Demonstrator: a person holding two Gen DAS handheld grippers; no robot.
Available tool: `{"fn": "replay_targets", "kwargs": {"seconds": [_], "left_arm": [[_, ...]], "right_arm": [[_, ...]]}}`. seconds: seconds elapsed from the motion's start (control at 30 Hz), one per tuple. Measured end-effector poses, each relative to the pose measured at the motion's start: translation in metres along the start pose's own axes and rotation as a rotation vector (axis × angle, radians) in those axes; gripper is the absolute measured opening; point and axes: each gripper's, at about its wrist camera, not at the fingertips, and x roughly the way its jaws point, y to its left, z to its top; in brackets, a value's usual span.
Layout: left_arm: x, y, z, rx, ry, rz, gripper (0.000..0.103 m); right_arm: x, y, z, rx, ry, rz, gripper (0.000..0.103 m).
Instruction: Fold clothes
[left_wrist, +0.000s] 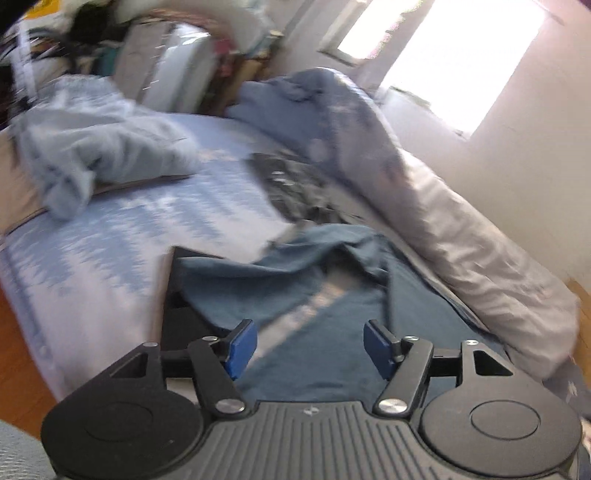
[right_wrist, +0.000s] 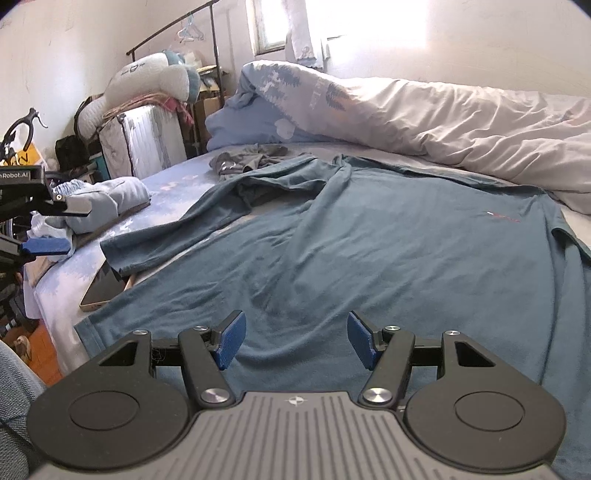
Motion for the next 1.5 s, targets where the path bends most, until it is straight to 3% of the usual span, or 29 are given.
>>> {"fn": "replay_targets", "kwargs": {"seconds": [0.13, 0.43, 0.67, 0.83, 0.93, 1.03, 1.13, 1.3, 1.5], "left_arm": [[0.005, -0.025, -0.012, 0.066, 0.037, -0.057, 0.068], [0.006, -0.107, -0.045, 0.247, 0.099, -0.245, 0.071], [0.008, -0.193, -0.1, 0.434, 0.176, -0.419, 0.072], [-0.001, -0.252, -0.149, 0.647, 0.196, -0.526, 0.072], [-0.004, -0.278, -0.181, 0.746, 0.213, -0.574, 0.072], [0.001, -0.294, -0.214, 0.808, 0.268, -0.615, 0.072], [0.01, -0.304, -0.245, 0.869, 0.305, -0.599, 0.071], [0.01, -0.319, -0.295, 1.124, 0.263, -0.565, 0.069], [0.025, -0.325, -0.325, 1.225, 0.282, -0.535, 0.05]], "right_arm": [[-0.019, -0.014, -0.001, 0.022, -0.046, -0.044, 0.063], [-0.092, -0.099, -0.006, 0.212, -0.215, -0.292, 0.063], [-0.163, -0.166, -0.032, 0.322, -0.33, -0.54, 0.065], [-0.204, -0.214, -0.056, 0.509, -0.374, -0.675, 0.066], [-0.216, -0.229, -0.067, 0.595, -0.387, -0.692, 0.066], [-0.215, -0.23, -0.07, 0.583, -0.366, -0.68, 0.066], [-0.21, -0.227, -0.07, 0.541, -0.349, -0.652, 0.066], [-0.207, -0.227, -0.072, 0.539, -0.341, -0.617, 0.066], [-0.207, -0.235, -0.078, 0.574, -0.337, -0.583, 0.066]]}}
